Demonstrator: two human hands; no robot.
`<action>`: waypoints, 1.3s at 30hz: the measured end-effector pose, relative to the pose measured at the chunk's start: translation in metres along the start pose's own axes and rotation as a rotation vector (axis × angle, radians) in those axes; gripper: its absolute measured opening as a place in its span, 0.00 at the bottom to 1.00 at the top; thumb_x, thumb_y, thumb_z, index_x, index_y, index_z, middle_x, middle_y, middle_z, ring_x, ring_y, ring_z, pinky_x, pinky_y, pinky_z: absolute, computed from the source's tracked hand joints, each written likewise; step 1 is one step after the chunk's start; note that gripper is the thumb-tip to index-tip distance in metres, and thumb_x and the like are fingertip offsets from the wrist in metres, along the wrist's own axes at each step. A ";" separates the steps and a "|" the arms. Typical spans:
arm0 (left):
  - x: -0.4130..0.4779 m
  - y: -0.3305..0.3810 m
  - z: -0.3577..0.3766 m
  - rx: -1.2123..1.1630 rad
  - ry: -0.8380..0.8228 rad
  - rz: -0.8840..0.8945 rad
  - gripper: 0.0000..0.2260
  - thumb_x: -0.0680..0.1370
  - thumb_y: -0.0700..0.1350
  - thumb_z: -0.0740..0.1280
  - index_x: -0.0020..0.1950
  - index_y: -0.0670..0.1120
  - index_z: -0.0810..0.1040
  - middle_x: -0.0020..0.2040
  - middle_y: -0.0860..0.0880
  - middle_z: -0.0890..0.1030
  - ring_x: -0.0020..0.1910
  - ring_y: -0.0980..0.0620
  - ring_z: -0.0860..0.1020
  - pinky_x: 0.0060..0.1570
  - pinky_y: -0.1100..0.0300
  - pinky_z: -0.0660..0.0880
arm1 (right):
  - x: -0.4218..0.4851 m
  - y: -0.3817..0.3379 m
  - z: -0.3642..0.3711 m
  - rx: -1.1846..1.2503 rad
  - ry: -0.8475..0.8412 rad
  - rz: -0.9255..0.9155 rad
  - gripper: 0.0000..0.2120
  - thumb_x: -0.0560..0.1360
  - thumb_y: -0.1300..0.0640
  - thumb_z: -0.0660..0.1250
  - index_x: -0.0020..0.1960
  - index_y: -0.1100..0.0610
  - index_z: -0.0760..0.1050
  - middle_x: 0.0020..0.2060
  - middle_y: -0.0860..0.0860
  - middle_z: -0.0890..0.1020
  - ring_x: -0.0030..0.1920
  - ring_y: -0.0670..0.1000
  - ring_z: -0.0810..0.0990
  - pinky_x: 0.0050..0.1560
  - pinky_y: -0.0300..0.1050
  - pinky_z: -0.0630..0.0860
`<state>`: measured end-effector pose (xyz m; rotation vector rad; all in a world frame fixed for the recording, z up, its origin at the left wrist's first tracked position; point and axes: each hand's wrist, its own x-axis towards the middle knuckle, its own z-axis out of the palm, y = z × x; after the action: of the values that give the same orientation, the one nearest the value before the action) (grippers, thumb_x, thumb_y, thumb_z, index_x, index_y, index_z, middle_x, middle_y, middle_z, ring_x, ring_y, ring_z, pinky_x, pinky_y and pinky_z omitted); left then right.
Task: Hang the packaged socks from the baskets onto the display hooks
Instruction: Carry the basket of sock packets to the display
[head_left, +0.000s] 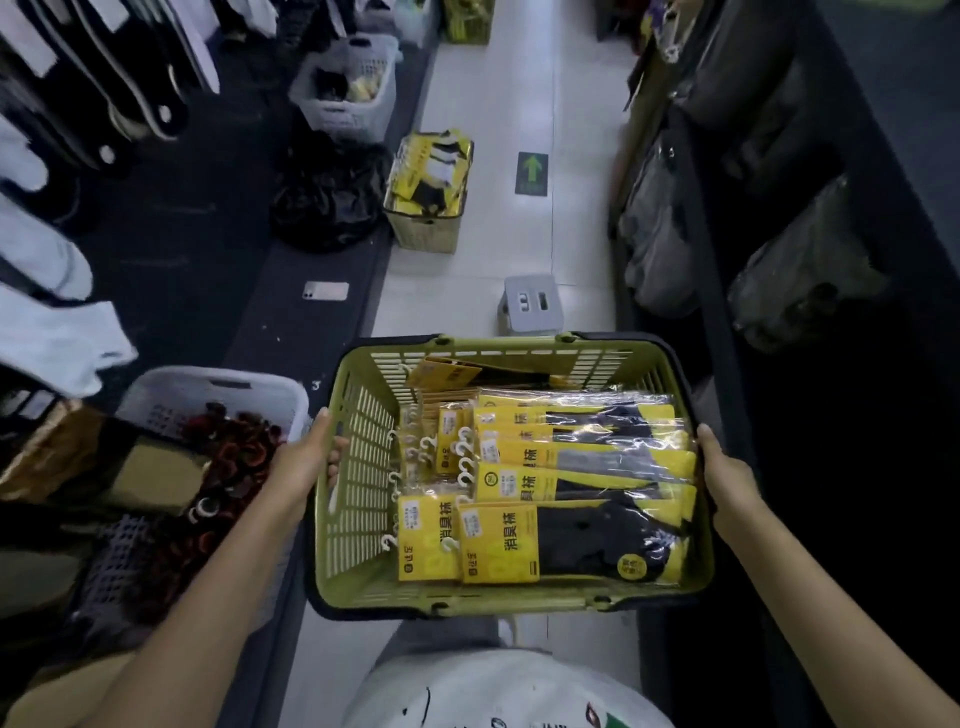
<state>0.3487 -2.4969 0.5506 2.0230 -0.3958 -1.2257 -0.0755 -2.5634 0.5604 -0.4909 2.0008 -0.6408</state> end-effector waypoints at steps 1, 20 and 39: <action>0.019 0.016 0.009 0.011 -0.015 -0.004 0.23 0.78 0.61 0.59 0.41 0.41 0.79 0.30 0.48 0.74 0.29 0.50 0.72 0.32 0.58 0.71 | 0.015 -0.018 0.008 -0.003 0.002 -0.001 0.23 0.76 0.38 0.61 0.50 0.59 0.76 0.41 0.54 0.81 0.40 0.56 0.79 0.41 0.47 0.73; 0.273 0.268 0.103 -0.109 0.181 -0.088 0.24 0.79 0.60 0.59 0.41 0.41 0.81 0.31 0.47 0.74 0.29 0.50 0.71 0.31 0.58 0.70 | 0.231 -0.381 0.204 -0.183 -0.148 -0.107 0.22 0.77 0.40 0.61 0.46 0.59 0.77 0.38 0.55 0.79 0.37 0.55 0.77 0.45 0.49 0.73; 0.332 0.289 0.053 -0.419 0.529 -0.268 0.27 0.79 0.61 0.56 0.42 0.39 0.80 0.30 0.46 0.74 0.27 0.49 0.72 0.28 0.59 0.71 | 0.262 -0.584 0.460 -0.666 -0.559 -0.346 0.24 0.78 0.39 0.59 0.43 0.60 0.75 0.36 0.58 0.78 0.37 0.56 0.77 0.40 0.49 0.73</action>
<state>0.4984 -2.9131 0.5314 1.9622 0.3682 -0.7836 0.2507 -3.2806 0.5549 -1.2814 1.5554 0.0099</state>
